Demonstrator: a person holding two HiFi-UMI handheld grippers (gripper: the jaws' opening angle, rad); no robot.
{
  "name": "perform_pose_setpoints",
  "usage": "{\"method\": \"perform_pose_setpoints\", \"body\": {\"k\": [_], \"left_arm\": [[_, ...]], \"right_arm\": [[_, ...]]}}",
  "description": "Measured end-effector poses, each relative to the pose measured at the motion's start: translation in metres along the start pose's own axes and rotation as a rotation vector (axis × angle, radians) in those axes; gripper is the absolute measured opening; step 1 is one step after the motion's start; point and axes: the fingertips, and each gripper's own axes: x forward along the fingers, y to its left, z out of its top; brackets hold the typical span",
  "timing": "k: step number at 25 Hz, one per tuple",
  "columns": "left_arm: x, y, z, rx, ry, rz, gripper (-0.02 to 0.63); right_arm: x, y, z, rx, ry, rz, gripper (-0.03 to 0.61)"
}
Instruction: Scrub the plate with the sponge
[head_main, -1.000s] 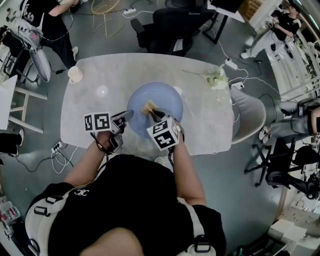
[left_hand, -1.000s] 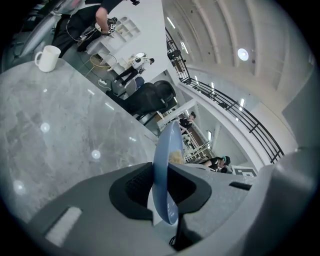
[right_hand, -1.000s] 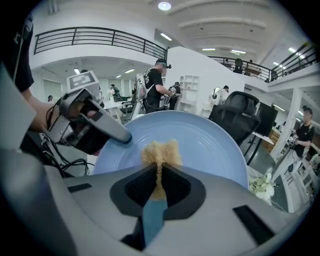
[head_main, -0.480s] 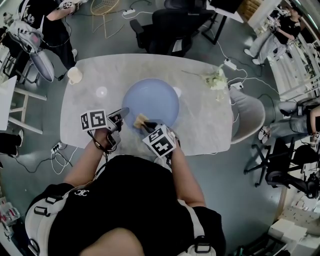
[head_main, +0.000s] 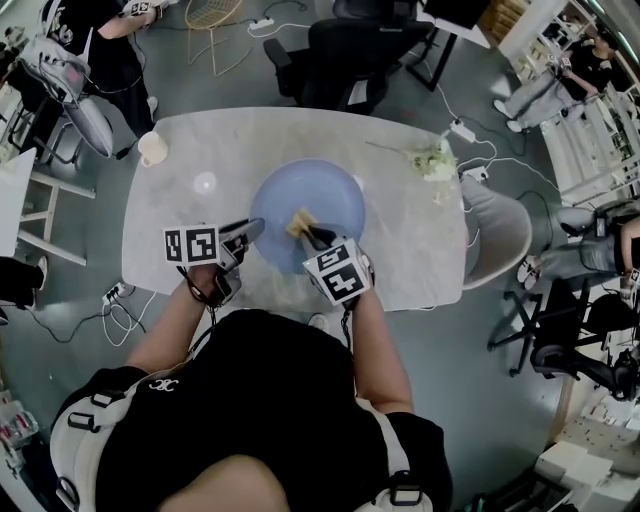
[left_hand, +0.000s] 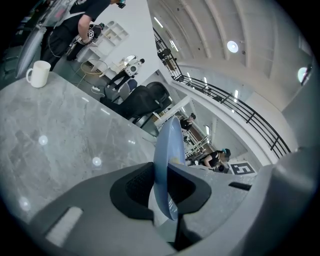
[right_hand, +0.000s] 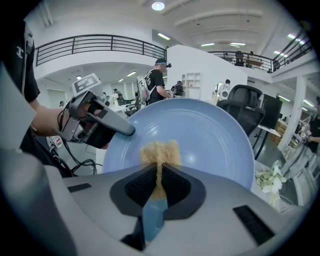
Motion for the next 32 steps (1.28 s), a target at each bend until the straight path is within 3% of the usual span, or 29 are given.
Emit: {"method": "perform_pose_setpoints", "body": {"k": [4, 10, 13, 27, 32], "left_arm": [[-0.002, 0.000, -0.003, -0.053, 0.001, -0.036, 0.061], [-0.006, -0.001, -0.008, -0.051, 0.019, -0.066, 0.063], [-0.006, -0.001, -0.007, -0.060, 0.018, -0.066, 0.064], [-0.015, 0.028, 0.003, -0.151, -0.064, 0.035, 0.064], [-0.019, 0.035, 0.011, -0.184, -0.094, 0.042, 0.064]], "right_arm": [[-0.009, -0.034, 0.009, 0.055, -0.043, -0.103, 0.032], [-0.025, -0.086, 0.005, 0.142, -0.042, -0.295, 0.032], [-0.025, -0.091, 0.004, 0.153, -0.033, -0.309, 0.032], [0.008, -0.011, -0.016, 0.019, 0.063, -0.069, 0.032], [0.023, 0.038, -0.015, -0.023, 0.060, 0.072, 0.032]]}}
